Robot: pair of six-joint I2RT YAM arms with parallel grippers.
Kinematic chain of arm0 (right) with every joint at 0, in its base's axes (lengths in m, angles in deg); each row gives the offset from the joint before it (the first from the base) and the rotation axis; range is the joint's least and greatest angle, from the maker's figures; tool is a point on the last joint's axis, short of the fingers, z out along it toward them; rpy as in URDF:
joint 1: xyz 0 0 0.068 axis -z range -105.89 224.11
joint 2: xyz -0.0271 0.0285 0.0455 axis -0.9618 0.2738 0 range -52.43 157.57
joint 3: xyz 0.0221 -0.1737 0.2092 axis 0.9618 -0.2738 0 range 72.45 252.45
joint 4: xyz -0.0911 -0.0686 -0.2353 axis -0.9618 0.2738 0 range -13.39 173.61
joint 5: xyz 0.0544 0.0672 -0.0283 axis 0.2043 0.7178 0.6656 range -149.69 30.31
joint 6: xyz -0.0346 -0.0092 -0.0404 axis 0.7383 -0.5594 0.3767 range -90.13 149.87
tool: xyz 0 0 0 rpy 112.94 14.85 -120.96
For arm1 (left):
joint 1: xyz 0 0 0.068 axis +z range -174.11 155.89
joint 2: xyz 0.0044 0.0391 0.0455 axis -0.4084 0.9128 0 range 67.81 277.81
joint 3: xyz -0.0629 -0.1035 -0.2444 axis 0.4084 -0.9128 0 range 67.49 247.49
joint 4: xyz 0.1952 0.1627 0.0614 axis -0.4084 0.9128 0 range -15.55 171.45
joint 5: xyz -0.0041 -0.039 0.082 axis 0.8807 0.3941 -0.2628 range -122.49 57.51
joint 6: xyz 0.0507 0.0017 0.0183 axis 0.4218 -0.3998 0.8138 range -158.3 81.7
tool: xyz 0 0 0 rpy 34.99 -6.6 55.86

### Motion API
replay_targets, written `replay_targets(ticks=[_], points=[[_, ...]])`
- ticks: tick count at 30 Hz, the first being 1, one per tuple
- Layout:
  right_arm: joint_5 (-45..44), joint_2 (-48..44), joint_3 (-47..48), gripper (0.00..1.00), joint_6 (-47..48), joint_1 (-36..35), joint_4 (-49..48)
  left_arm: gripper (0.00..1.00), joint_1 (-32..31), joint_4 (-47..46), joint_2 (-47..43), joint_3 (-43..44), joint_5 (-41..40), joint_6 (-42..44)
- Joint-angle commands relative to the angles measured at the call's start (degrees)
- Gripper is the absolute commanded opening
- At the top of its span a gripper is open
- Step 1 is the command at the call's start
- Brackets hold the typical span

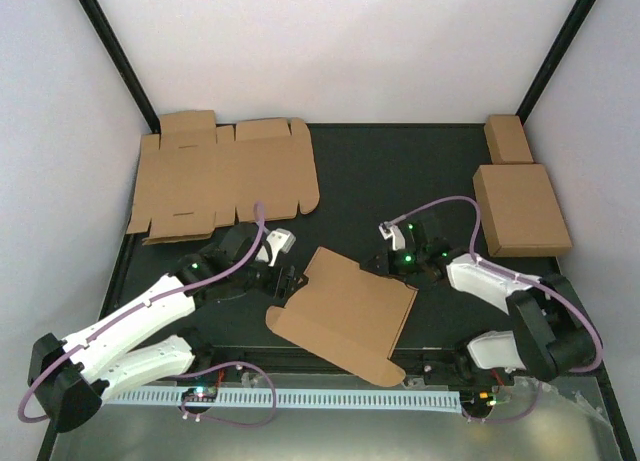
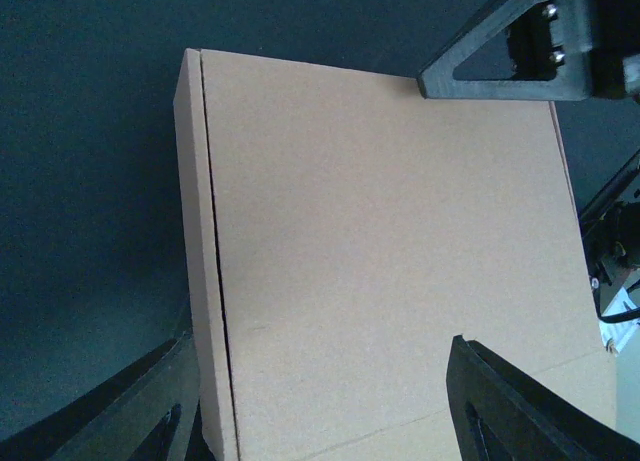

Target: Fold the paper box

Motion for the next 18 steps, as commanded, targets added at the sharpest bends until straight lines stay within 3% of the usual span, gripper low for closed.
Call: replay_targets(ticks=[1,18], points=[[2.21,2.55,-0.5,0.02,3.02,1.01,-1.03,0.7,0.34,-1.41,0.31,0.57,1.23,-0.59],[3.77,13.69,-1.65,0.02,7.47,8.93,-3.34,0.7,0.38,1.55,2.57,4.26,-1.2,1.15]])
